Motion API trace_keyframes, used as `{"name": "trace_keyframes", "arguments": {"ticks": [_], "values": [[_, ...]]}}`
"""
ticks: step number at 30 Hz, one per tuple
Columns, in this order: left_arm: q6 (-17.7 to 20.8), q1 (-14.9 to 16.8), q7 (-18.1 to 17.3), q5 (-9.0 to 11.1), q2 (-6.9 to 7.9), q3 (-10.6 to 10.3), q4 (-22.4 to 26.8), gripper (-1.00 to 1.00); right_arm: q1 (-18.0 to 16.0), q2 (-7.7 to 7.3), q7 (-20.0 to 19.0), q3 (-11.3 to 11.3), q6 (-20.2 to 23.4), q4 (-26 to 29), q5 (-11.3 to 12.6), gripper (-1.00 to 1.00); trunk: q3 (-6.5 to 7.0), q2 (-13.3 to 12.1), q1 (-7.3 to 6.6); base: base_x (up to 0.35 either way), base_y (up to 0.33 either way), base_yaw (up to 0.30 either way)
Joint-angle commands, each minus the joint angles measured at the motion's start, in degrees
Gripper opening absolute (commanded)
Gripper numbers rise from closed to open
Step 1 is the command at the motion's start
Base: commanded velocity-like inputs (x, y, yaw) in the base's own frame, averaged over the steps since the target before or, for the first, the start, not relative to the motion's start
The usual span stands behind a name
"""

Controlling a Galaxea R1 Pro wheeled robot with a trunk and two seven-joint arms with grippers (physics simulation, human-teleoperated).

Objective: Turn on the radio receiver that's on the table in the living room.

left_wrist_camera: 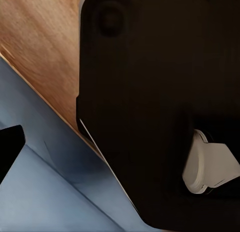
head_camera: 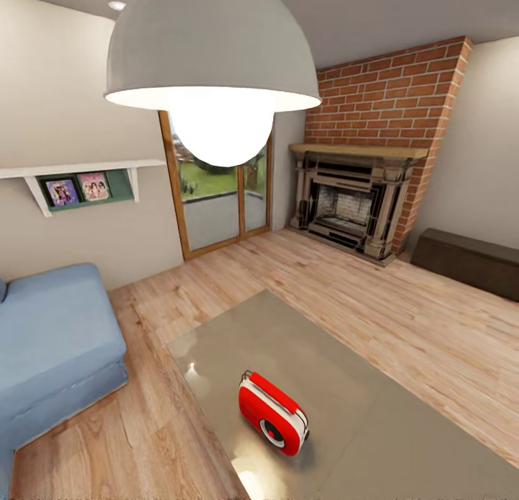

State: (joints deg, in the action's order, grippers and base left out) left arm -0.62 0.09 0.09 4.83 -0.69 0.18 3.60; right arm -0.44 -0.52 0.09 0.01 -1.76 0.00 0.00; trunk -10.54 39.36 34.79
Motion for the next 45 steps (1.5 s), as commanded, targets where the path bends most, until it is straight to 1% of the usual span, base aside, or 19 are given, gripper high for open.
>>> {"name": "trace_keyframes", "arguments": {"ticks": [1,45], "values": [[0.0,0.0,0.0,0.0,-0.01,0.0,0.0,1.0,0.0,0.0,0.0,0.0,0.0,0.0,0.0,1.0,-0.1,0.0,0.0,0.0,0.0,0.0],[0.0,0.0,0.0,0.0,0.16,0.0,0.0,1.0,0.0,0.0,0.0,0.1,0.0,0.0,0.0,1.0,-4.17,0.0,0.0,0.0,0.0,0.0]]}}
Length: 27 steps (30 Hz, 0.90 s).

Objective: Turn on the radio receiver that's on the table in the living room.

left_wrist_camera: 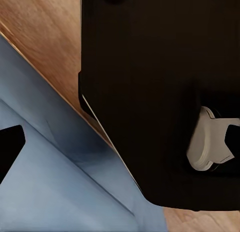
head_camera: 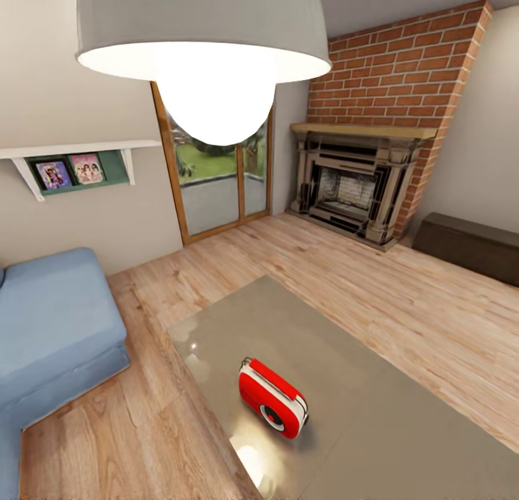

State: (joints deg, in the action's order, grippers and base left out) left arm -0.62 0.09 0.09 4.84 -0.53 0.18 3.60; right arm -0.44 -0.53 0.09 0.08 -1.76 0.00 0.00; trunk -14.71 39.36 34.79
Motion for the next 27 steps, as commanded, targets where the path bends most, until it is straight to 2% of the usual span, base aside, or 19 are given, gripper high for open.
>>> {"name": "trace_keyframes", "arguments": {"ticks": [1,27], "values": [[0.0,0.0,0.0,0.0,0.0,0.0,0.0,1.0,0.0,0.0,0.0,0.0,0.0,0.0,0.0,1.0,-0.1,0.0,0.0,0.0,0.0,0.0],[0.0,0.0,0.1,0.0,0.08,0.0,0.0,1.0,0.0,0.0,0.0,0.0,0.0,0.0,0.0,1.0,-2.51,0.0,0.0,0.0,0.0,0.0]]}}
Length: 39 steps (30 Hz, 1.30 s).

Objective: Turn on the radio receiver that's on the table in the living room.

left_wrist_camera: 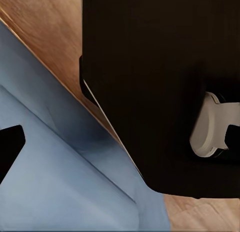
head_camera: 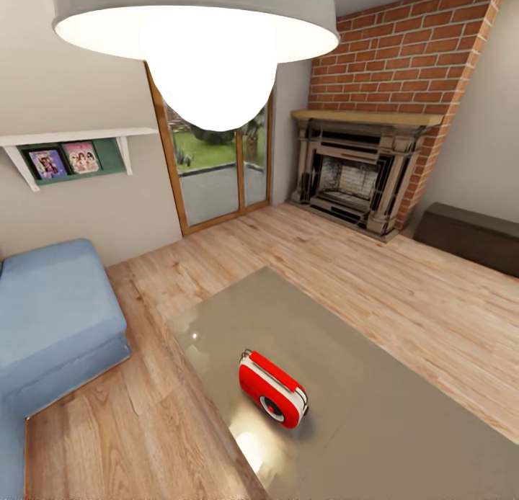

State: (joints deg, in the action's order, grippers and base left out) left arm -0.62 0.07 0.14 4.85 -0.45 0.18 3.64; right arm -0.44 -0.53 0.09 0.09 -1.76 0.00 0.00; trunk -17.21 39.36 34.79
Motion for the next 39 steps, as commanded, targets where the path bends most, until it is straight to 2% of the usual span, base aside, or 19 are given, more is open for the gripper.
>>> {"name": "trace_keyframes", "arguments": {"ticks": [1,39], "values": [[0.0,0.0,0.0,0.0,0.0,0.0,0.0,1.0,0.0,0.0,0.0,0.0,0.0,0.0,0.0,1.0,-0.1,0.0,0.0,0.0,0.0,0.0],[0.0,0.0,0.0,0.0,-0.22,0.1,0.1,1.0,0.0,-0.05,0.0,0.0,0.0,0.0,0.0,1.0,-3.62,0.0,0.0,0.0,0.0,0.0]]}}
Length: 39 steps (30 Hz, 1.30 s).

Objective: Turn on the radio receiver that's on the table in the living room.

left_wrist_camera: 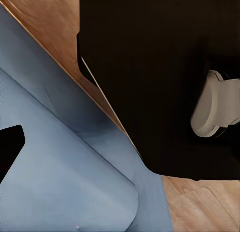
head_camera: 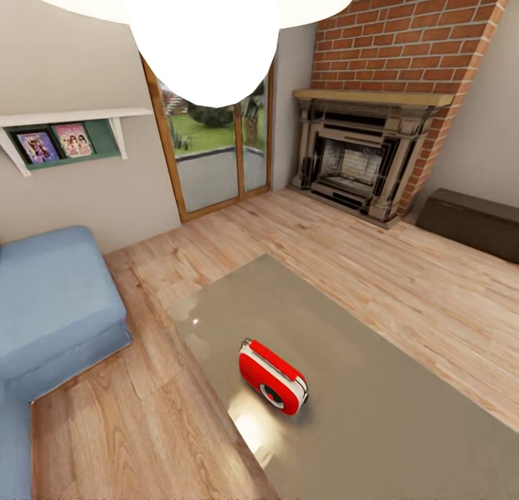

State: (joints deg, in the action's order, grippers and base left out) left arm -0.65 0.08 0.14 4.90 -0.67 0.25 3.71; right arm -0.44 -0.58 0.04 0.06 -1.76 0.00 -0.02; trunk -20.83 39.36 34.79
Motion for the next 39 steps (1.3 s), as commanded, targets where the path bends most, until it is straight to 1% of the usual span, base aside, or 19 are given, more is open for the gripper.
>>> {"name": "trace_keyframes", "arguments": {"ticks": [1,7,11,25,39], "values": [[0.0,0.0,0.0,0.0,0.03,0.0,0.1,1.0,0.0,-0.04,0.0,0.0,0.0,0.0,0.0,1.0,-0.1,0.0,0.0,0.0,0.0,0.0],[0.0,0.0,0.0,0.0,0.02,0.1,0.9,1.0,0.0,0.05,0.0,0.0,0.0,0.0,-0.1,1.0,-0.65,0.0,0.0,0.0,0.0,0.0],[0.0,0.0,0.3,-0.1,0.05,0.0,1.1,1.0,0.0,-0.17,-0.1,-0.1,0.0,0.0,0.2,1.0,-1.02,0.0,0.0,0.0,0.0,0.0],[0.0,0.0,0.3,0.0,0.09,0.0,1.2,1.0,0.0,0.04,0.0,0.0,0.0,0.0,0.0,1.0,-2.32,0.0,0.0,0.0,0.0,0.0],[0.0,0.0,0.4,0.0,-0.05,0.1,1.2,1.0,0.0,0.04,0.0,-0.3,0.0,0.0,0.3,1.0,-3.62,0.0,0.0,0.0,0.0,0.0]]}}
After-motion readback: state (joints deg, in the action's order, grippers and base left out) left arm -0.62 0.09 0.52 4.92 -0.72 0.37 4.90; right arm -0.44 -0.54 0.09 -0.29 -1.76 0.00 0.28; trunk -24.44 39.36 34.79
